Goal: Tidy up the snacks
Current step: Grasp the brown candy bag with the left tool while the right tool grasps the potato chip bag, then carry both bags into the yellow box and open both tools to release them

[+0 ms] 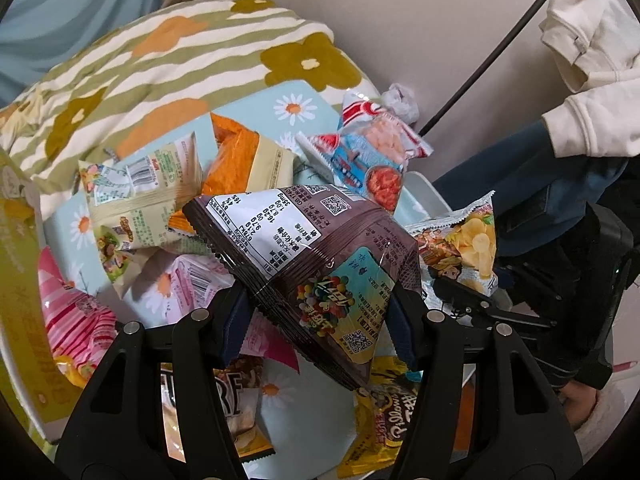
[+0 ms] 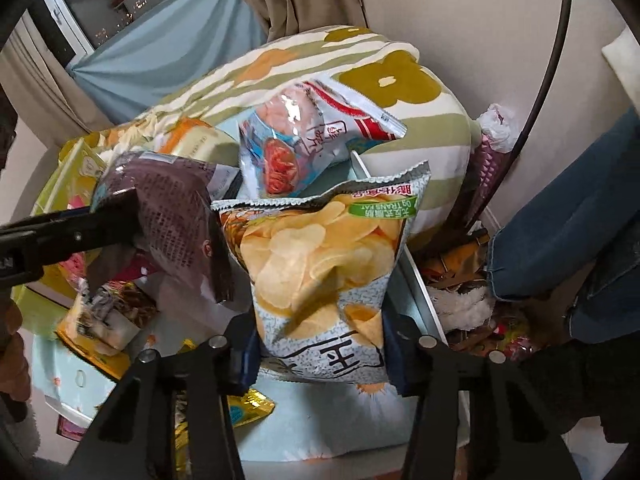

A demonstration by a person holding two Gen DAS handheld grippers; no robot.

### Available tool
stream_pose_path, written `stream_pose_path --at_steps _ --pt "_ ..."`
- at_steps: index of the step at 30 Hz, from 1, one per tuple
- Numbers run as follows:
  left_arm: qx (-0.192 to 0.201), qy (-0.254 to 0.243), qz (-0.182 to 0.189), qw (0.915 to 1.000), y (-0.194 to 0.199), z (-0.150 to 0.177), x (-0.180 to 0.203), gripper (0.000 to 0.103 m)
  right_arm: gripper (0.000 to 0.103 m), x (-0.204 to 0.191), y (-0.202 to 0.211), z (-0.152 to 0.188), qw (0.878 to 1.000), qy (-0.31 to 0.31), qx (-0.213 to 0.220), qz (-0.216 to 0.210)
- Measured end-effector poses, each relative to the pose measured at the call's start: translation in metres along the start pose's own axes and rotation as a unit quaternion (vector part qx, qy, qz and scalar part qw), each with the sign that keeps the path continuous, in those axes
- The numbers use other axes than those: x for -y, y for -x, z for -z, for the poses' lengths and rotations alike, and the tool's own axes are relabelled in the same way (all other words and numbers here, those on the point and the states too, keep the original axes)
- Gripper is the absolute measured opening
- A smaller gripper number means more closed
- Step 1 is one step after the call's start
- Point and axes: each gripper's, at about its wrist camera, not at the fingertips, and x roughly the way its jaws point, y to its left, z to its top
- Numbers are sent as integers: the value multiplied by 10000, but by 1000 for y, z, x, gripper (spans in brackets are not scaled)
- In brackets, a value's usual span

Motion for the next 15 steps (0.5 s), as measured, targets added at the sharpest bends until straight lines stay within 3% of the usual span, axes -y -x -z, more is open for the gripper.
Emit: stream_pose_path --at_steps 9,15 --pt "534 162 28 9984 59 -5 -8 58 46 -23 44 -23 9993 242 276 -39" --pt "1107 525 -206 9923 120 -2 -43 58 46 -62 71 -51 9958 696 565 -188"
